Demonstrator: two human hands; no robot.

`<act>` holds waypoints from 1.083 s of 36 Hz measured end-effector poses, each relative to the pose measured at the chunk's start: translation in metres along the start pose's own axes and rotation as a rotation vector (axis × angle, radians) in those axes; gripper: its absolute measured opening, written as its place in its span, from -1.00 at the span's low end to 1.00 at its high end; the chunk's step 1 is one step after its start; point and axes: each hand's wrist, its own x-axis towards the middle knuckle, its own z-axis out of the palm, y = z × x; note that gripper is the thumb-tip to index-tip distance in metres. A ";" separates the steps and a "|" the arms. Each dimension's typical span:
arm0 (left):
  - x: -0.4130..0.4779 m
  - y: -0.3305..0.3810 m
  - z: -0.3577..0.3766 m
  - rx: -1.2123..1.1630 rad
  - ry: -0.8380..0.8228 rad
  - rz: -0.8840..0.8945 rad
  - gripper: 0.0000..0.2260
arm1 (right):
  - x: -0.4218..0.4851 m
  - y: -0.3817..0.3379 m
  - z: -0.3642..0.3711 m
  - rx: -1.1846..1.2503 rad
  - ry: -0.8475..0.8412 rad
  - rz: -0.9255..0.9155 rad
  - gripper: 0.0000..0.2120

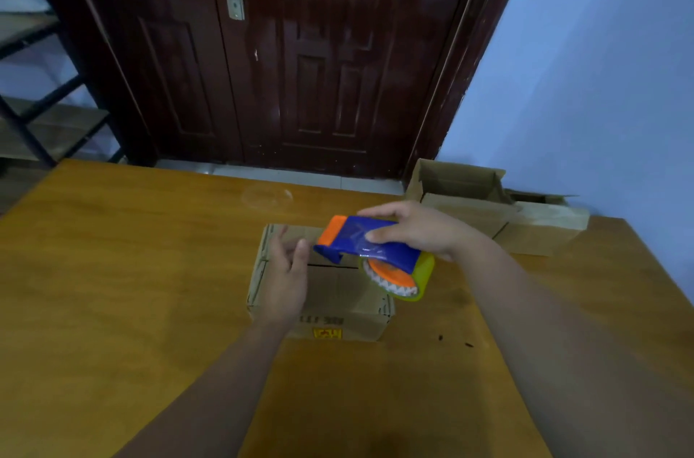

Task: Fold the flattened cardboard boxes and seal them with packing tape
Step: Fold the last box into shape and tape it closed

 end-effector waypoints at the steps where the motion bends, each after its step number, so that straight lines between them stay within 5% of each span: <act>1: -0.001 0.002 -0.002 -0.049 0.036 0.011 -0.37 | 0.003 -0.001 0.002 -0.024 -0.021 0.009 -0.59; 4: -0.006 0.007 -0.004 -0.073 0.036 0.111 -0.39 | 0.010 -0.002 0.010 -0.067 -0.053 0.016 -0.56; 11: -0.011 0.028 0.002 0.402 -0.033 0.493 -0.64 | 0.025 0.008 0.020 -0.118 -0.043 0.010 -0.47; 17: -0.009 0.041 0.001 0.423 -0.182 0.496 -0.68 | 0.029 0.017 0.018 -0.125 -0.029 -0.012 -0.48; 22: -0.005 0.042 0.004 0.388 -0.084 0.456 -0.86 | 0.027 0.016 0.019 -0.141 0.009 -0.039 -0.42; 26: 0.002 0.044 0.003 0.136 0.056 0.209 -0.88 | 0.022 0.017 0.020 -0.127 0.045 -0.101 -0.33; 33: 0.019 0.036 -0.022 -0.617 0.206 -0.135 -0.43 | 0.019 0.029 0.016 -0.073 0.043 -0.126 -0.35; 39: 0.020 0.026 -0.036 -0.851 0.310 -0.248 -0.80 | 0.016 0.035 0.015 -0.120 0.027 -0.142 -0.23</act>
